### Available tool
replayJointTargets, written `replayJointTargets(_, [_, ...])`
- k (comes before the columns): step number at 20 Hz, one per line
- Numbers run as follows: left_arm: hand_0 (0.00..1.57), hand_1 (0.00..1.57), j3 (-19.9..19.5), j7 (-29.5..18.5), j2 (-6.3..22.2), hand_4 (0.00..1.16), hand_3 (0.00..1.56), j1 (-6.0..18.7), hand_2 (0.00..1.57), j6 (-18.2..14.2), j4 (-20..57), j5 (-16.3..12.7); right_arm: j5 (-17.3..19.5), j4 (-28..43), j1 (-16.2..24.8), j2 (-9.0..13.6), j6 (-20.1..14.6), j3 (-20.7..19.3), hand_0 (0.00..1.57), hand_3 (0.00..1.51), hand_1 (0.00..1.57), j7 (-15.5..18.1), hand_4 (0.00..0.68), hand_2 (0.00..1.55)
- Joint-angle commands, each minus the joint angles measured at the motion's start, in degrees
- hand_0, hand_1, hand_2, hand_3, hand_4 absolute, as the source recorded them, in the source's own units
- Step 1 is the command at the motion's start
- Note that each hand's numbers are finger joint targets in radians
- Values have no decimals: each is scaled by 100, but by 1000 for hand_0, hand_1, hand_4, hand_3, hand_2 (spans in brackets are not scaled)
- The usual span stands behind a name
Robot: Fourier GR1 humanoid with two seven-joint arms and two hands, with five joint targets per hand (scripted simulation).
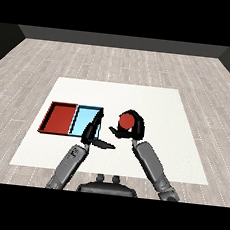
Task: Pick the red can and put it in the red box
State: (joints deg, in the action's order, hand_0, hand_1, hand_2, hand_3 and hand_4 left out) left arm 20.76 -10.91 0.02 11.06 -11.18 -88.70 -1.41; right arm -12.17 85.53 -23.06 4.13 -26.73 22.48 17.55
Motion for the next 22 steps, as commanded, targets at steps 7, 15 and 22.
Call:
replayJointTargets(7, [0,0,-66,-113,62,0,0,-397,0,276,139,-205,612,448,260,-401,304,-5,1467,1392,1467,-268,658,1443])
replayJointTargets(15, [0,0,278,56,-2,0,0,317,0,-260,721,-571,502,177,-10,-411,218,37,1466,1385,1466,-90,664,1432])
replayJointTargets(22, [0,0,1005,-418,-2,0,0,1011,0,-957,1399,-1339,185,164,73,-412,175,339,1440,1398,1440,203,658,1431])
